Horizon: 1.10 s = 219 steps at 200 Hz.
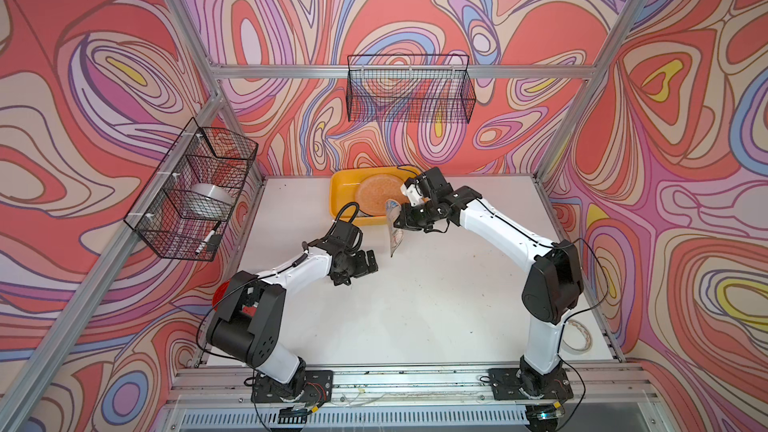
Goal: Put the coasters into the storage box
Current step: Place the coaster in the storage box.
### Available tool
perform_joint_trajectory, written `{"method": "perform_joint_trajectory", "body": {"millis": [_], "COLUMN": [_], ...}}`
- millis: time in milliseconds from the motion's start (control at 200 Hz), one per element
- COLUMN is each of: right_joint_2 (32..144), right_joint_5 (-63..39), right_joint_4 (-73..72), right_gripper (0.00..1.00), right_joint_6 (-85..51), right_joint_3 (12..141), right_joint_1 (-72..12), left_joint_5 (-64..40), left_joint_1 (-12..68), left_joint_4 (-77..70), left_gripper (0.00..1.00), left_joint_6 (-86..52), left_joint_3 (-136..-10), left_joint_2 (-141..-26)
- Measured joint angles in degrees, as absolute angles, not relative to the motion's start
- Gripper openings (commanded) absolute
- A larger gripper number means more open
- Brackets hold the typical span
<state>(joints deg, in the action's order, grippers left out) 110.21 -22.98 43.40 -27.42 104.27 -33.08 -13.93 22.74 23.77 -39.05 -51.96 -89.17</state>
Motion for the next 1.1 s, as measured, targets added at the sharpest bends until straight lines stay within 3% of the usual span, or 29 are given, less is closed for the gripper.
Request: {"method": "perform_joint_trajectory", "body": {"millis": [436, 1097], "right_joint_2": [133.19, 144.46], "right_joint_5": [-23.49, -25.34], "right_joint_4": [49.28, 37.76], "right_gripper": [0.00, 0.00], "right_joint_6": [-22.55, -24.95], "right_joint_3": [139.39, 137.32], "right_joint_1": [-32.84, -22.81], "left_joint_5": [-13.89, -13.23], "left_joint_1": [22.15, 21.32], "left_joint_4": [23.73, 23.86], "left_gripper": [1.00, 1.00], "left_joint_6": [-38.48, -37.54], "left_joint_3": [-50.02, -48.69], "left_joint_2": [-85.03, -83.31]}}
